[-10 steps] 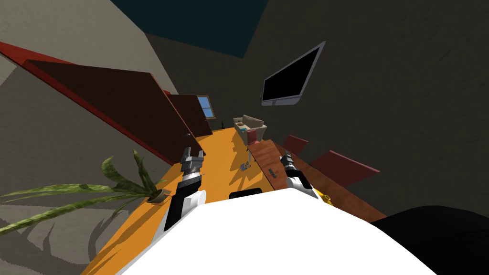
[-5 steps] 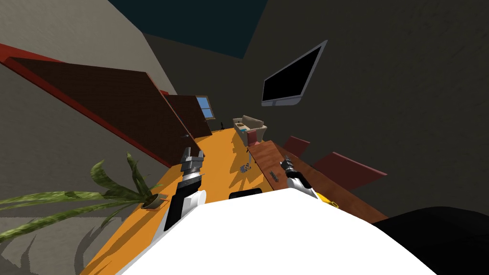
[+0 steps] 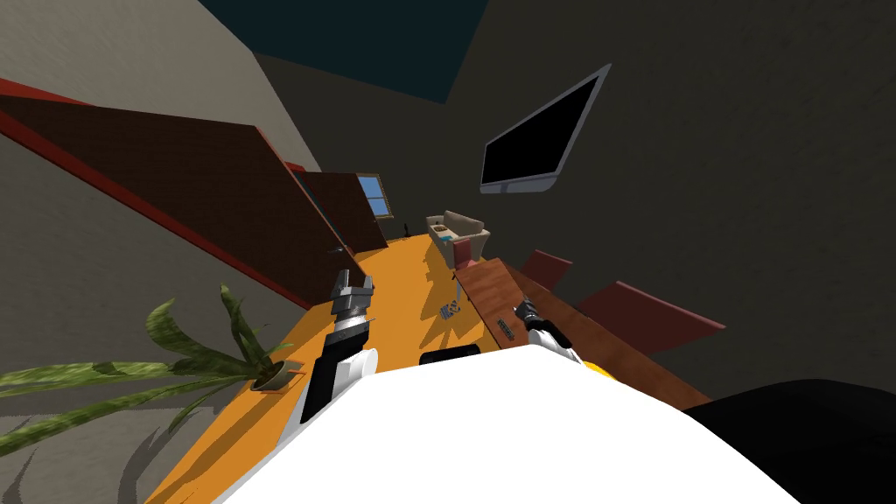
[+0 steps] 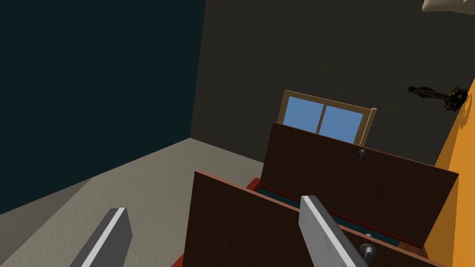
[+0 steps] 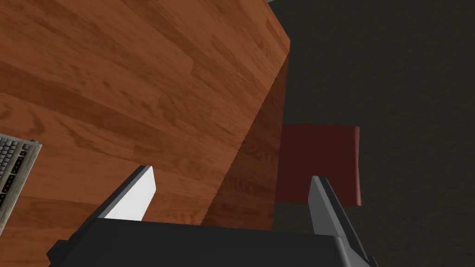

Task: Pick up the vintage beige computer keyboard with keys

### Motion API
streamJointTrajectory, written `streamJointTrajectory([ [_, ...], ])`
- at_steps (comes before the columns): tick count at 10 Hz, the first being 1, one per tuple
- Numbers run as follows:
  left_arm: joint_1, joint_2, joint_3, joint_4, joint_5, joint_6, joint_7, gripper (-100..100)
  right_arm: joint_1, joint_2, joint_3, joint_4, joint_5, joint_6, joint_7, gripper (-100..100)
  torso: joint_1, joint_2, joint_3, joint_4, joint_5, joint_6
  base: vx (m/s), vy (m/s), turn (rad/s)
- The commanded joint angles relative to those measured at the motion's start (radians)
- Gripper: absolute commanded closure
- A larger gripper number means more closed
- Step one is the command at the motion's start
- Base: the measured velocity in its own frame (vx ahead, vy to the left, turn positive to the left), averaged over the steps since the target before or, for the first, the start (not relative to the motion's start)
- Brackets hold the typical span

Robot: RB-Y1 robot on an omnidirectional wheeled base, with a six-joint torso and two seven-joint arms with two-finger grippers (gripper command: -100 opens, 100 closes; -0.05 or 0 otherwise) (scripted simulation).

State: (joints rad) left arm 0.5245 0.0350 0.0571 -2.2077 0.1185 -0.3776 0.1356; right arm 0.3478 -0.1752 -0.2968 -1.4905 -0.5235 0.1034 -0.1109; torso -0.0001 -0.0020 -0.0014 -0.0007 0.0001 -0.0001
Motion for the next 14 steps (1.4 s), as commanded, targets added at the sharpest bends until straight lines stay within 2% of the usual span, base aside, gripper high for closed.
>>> streamJointTrajectory([
  [1, 0.0, 0.0, 0.0, 0.0, 0.0, 0.0, 0.0, 0, -0.018, -0.003, -0.007, 0.05, -0.029, 0.032, -0.013, -100, 0.0, 0.0, 0.0, 0.0, 0.0, 0.0, 0.045, 0.013, -0.002],
  [2, 0.0, 0.0, 0.0, 0.0, 0.0, 0.0, 0.0, 0, -0.018, -0.003, -0.007, 0.073, -0.029, 0.032, -0.013, -100, 0.0, -0.001, 0.0, 0.0, 0.0, 0.0, 0.061, 0.011, 0.0],
  [3, 0.0, 0.0, 0.0, 0.0, 0.0, 0.0, 0.0, 0, -0.031, -0.01, -0.012, 0.109, -0.06, 0.066, -0.028, -100, 0.0, -0.001, -0.001, 0.0, 0.0, 0.0, 0.074, 0.015, -0.001],
  [4, 0.0, 0.0, 0.0, 0.0, 0.0, 0.0, 0.0, 0, -0.031, -0.01, -0.012, 0.134, -0.06, 0.066, -0.028, -100, 0.001, -0.003, -0.001, 0.0, 0.0, 0.0, 0.062, 0.011, 0.007],
  [5, 0.0, 0.0, 0.0, 0.0, 0.0, 0.0, 0.0, 0, -0.044, -0.019, -0.016, 0.164, -0.089, 0.099, -0.043, -100, 0.0, -0.002, -0.001, 0.0, 0.0, 0.0, 0.091, 0.009, 0.0],
  [7, 0.0, 0.0, 0.0, 0.0, 0.0, 0.0, 0.0, 0, -0.044, -0.019, -0.016, 0.195, -0.089, 0.099, -0.043, -100, 0.0, -0.003, -0.002, -0.001, 0.0, 0.0, 0.053, 0.007, 0.003],
  [8, 0.0, 0.0, 0.0, 0.0, 0.0, 0.0, 0.0, 0, -0.057, -0.029, -0.019, 0.237, -0.118, 0.132, -0.058, -100, 0.0, 0.0, 0.0, 0.0, 0.0, 0.0, 0.045, 0.012, 0.007],
  [9, 0.0, 0.0, 0.0, 0.0, 0.0, 0.0, 0.0, 0, -0.057, -0.029, -0.019, 0.257, -0.118, 0.132, -0.058, -100, 0.0, -0.001, 0.0, 0.0, 0.0, 0.0, 0.056, 0.014, 0.005],
  [10, 0.0, 0.0, 0.0, 0.0, 0.0, 0.0, 0.0, 0, -0.057, -0.029, -0.019, 0.257, -0.118, 0.132, -0.058, -100, 0.001, -0.001, -0.001, 0.0, 0.0, 0.0, 0.026, 0.006, -0.003],
  [12, 0.0, 0.0, 0.0, 0.0, 0.0, 0.0, 0.0, 0, -0.082, -0.052, -0.023, 0.345, -0.174, 0.187, -0.087, -100, 0.001, -0.001, 0.0, 0.0, 0.0, 0.0, 0.078, 0.015, 0.013],
  [13, 0.0, 0.0, 0.0, 0.0, 0.0, 0.0, 0.0, 0, -0.082, -0.052, -0.023, 0.378, -0.174, 0.194, -0.087, -100, 0.001, -0.003, -0.002, -0.001, 0.0, 0.0, 0.09, 0.001, 0.007],
  [14, 0.0, 0.0, 0.0, 0.0, 0.0, 0.0, 0.0, 0, -0.082, -0.052, -0.023, 0.378, -0.174, 0.194, -0.087, -100, 0.0, -0.003, -0.002, -0.001, 0.0, 0.0, 0.037, 0.004, 0.003],
])
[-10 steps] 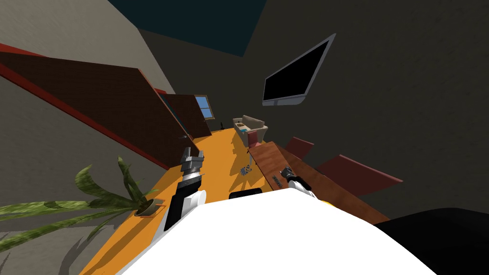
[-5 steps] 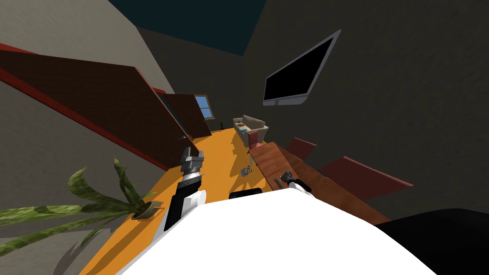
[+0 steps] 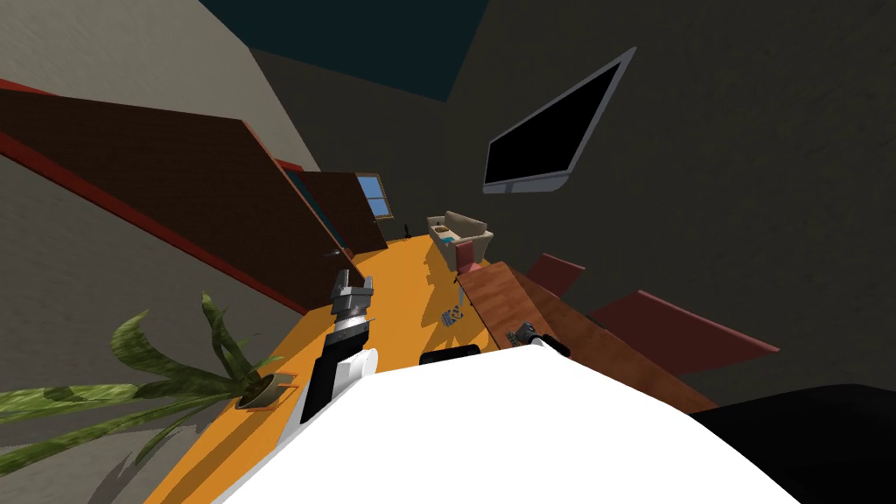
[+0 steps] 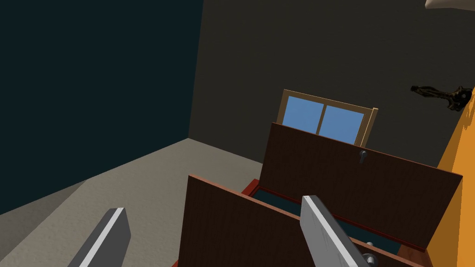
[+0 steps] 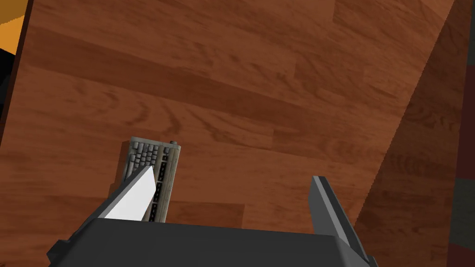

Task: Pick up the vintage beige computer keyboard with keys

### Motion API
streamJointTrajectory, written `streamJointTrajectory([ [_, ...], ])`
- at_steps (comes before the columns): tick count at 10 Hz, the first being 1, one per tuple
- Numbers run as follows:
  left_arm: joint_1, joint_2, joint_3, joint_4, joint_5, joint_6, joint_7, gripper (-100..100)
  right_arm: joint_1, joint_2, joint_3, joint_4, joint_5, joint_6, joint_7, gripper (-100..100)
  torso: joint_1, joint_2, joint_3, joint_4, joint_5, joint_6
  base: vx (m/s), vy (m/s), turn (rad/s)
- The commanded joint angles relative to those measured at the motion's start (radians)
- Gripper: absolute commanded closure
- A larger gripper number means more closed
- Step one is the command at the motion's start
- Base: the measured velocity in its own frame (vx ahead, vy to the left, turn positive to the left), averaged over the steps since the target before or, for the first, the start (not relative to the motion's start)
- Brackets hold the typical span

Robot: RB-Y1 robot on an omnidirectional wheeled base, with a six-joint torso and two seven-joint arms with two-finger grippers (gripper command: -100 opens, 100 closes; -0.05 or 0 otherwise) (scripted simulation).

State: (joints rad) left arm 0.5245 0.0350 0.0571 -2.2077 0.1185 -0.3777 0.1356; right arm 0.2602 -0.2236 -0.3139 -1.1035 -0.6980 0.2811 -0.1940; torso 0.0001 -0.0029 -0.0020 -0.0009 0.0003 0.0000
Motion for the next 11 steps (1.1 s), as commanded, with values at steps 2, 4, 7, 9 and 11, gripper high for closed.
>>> streamJointTrajectory([
  [2, 0.0, 0.0, 0.0, 0.0, 0.0, 0.0, 0.0, 0, -0.019, -0.028, -0.006, 0.077, -0.052, 0.072, -0.032, -100, 0.001, 0.0, 0.0, 0.0, 0.0, 0.0, 0.073, 0.023, 0.016],
  [4, 0.0, 0.0, 0.0, 0.0, 0.0, 0.0, 0.0, 0, -0.031, -0.042, -0.006, 0.153, -0.076, 0.101, -0.045, -100, 0.001, -0.002, -0.001, 0.0, 0.0, 0.0, 0.082, 0.016, 0.01],
  [7, 0.0, 0.0, 0.0, 0.0, 0.0, 0.0, 0.0, 0, -0.042, -0.055, -0.006, 0.208, -0.1, 0.127, -0.058, -100, 0.0, -0.001, 0.0, 0.0, 0.0, 0.0, 0.053, 0.003, 0.01],
  [9, 0.0, 0.0, 0.0, 0.0, 0.0, 0.0, 0.0, 0, -0.052, -0.068, -0.006, 0.254, -0.122, 0.151, -0.07, -100, 0.0, 0.002, 0.001, 0.0, 0.0, 0.0, 0.027, 0.011, 0.005],
  [11, 0.0, 0.0, 0.0, 0.0, 0.0, 0.0, 0.0, 0, -0.062, -0.082, -0.006, 0.312, -0.142, 0.173, -0.081, -100, 0.001, -0.001, 0.0, 0.0, 0.0, 0.0, 0.079, 0.014, 0.014],
])
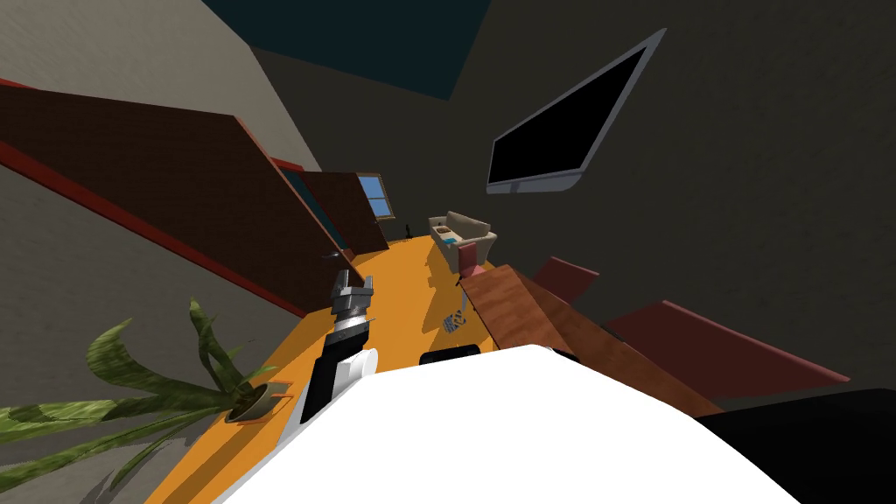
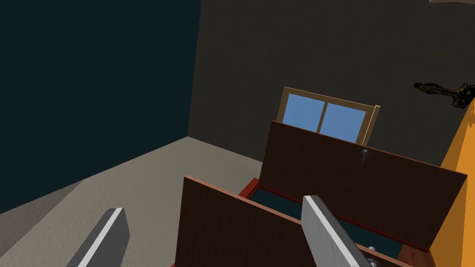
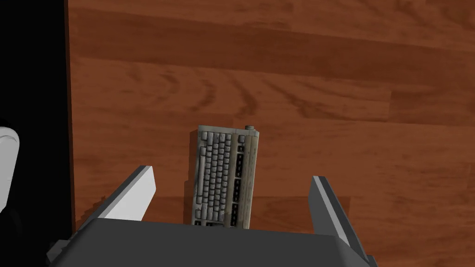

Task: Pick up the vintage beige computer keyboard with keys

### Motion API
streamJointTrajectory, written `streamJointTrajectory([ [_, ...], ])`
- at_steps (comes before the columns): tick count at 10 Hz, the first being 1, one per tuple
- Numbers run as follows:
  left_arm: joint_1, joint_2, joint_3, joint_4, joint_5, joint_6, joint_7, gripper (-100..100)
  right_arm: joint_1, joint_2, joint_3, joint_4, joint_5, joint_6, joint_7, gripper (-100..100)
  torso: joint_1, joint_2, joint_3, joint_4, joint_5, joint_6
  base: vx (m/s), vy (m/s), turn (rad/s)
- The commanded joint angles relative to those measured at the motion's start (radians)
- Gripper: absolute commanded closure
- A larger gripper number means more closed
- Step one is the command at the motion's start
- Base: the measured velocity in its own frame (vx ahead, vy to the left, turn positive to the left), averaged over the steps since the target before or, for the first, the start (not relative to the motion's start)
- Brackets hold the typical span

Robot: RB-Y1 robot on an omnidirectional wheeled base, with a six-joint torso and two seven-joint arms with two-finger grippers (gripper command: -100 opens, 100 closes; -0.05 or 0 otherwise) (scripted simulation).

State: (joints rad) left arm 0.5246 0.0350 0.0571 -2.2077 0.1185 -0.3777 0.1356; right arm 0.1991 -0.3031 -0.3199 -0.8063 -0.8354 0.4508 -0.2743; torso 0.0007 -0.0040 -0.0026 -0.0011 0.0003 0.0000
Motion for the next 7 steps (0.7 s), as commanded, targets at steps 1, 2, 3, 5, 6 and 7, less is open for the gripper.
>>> streamJointTrajectory([
  [1, 0.0, 0.0, 0.0, 0.0, 0.0, 0.0, 0.0, 0, -0.01, -0.015, 0.0, 0.05, -0.024, 0.024, -0.011, -100, 0.0, 0.0, 0.0, 0.0, 0.0, 0.0, 0.06, 0.014, 0.009],
  [2, 0.0, 0.0, 0.0, 0.0, 0.0, 0.0, 0.0, 0, -0.01, -0.015, 0.0, 0.057, -0.024, 0.024, -0.011, -100, 0.0, 0.0, 0.0, 0.0, 0.0, 0.0, 0.043, 0.01, 0.005],
  [3, 0.0, 0.0, 0.0, 0.0, 0.0, 0.0, 0.0, 0, -0.018, -0.028, 0.0, 0.095, -0.041, 0.043, -0.021, -100, 0.0, 0.001, 0.001, 0.0, 0.0, 0.0, 0.046, 0.004, 0.012],
  [5, 0.0, 0.0, 0.0, 0.0, 0.0, 0.0, 0.0, 0, -0.025, -0.041, -0.001, 0.128, -0.057, 0.06, -0.029, -100, -0.001, 0.0, 0.0, 0.0, 0.0, 0.0, 0.063, 0.007, 0.008],
  [6, 0.0, 0.0, 0.0, 0.0, 0.0, 0.0, 0.0, 0, -0.031, -0.053, -0.001, 0.156, -0.071, 0.074, -0.036, -100, 0.0, 0.001, 0.001, 0.0, 0.0, 0.0, 0.042, 0.008, 0.009],
  [7, 0.0, 0.0, 0.0, 0.0, 0.0, 0.0, 0.0, 0, -0.036, -0.065, -0.002, 0.18, -0.083, 0.087, -0.042, -100, 0.0, 0.002, 0.001, 0.0, 0.0, 0.0, 0.05, 0.009, 0.008],
])
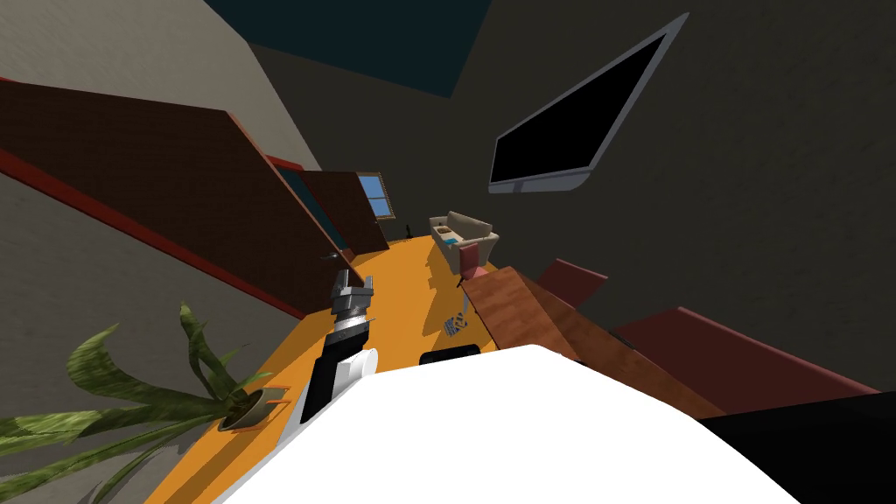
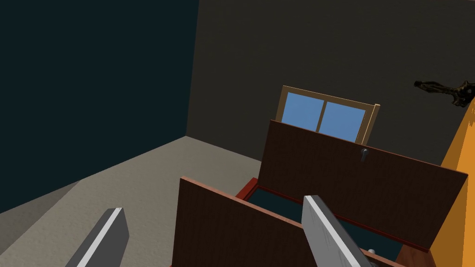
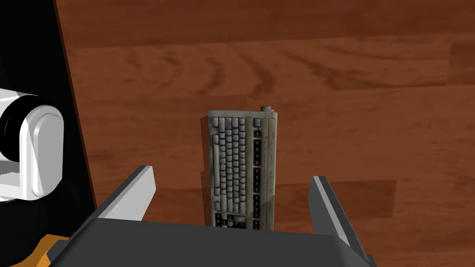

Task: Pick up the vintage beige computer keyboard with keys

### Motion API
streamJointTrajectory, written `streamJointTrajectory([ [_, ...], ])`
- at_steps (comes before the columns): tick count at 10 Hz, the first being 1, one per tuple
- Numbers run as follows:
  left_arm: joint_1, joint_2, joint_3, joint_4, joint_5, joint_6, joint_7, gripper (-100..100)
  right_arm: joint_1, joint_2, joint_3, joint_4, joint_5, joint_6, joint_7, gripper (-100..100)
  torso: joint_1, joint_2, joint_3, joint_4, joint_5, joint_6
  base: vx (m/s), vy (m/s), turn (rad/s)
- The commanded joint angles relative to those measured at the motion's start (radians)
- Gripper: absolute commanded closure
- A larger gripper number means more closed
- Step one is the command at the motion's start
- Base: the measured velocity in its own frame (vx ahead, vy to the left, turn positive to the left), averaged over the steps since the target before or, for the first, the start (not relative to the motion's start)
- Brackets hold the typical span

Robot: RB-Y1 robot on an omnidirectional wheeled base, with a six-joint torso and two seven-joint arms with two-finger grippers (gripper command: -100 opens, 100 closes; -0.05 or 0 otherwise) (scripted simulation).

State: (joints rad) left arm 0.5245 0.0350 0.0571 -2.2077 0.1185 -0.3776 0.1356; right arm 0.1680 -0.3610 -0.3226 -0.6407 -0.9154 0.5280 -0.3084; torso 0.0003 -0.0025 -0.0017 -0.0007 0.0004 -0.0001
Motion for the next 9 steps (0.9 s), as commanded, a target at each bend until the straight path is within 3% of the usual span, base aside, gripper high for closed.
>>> streamJointTrajectory([
  [1, 0.0, 0.0, 0.0, 0.0, 0.0, 0.0, 0.0, 0, -0.009, -0.018, -0.001, 0.033, -0.013, 0.02, -0.013, -100, 0.0, 0.0, 0.0, 0.0, 0.0, 0.0, 0.049, 0.01, 0.005],
  [2, 0.0, 0.0, 0.0, 0.0, 0.0, 0.0, 0.0, 0, -0.015, -0.037, -0.003, 0.062, -0.027, 0.035, -0.02, -100, 0.0, 0.0, 0.0, 0.0, 0.0, 0.0, 0.053, 0.014, 0.008],
  [3, 0.0, 0.0, 0.0, 0.0, 0.0, 0.0, 0.0, 0, -0.009, -0.027, -0.002, 0.044, -0.021, 0.024, -0.01, -100, 0.0, 0.0, 0.0, 0.0, 0.0, 0.0, 0.024, 0.006, 0.0],
  [4, 0.0, 0.0, 0.0, 0.0, 0.0, 0.0, 0.0, 0, -0.009, -0.029, -0.002, 0.044, -0.021, 0.028, -0.015, 0, 0.0, 0.001, 0.001, 0.0, 0.0, 0.0, 0.0, 0.0, 0.0],
  [5, 0.0, 0.0, 0.0, 0.0, 0.0, 0.0, 0.0, 0, -0.022, -0.006, -0.01, 0.042, 0.026, 0.023, -0.036, -100, 0.0, 0.002, 0.001, 0.001, 0.0, 0.0, -0.011, -0.032, -0.077],
  [9, 0.0, 0.0, 0.0, 0.0, 0.0, 0.0, 0.0, 0, -0.049, 0.039, -0.026, 0.037, 0.121, 0.015, -0.081, -100, -0.004, 0.004, 0.002, 0.001, -0.001, 0.0, -0.016, -0.057, -0.057],
])
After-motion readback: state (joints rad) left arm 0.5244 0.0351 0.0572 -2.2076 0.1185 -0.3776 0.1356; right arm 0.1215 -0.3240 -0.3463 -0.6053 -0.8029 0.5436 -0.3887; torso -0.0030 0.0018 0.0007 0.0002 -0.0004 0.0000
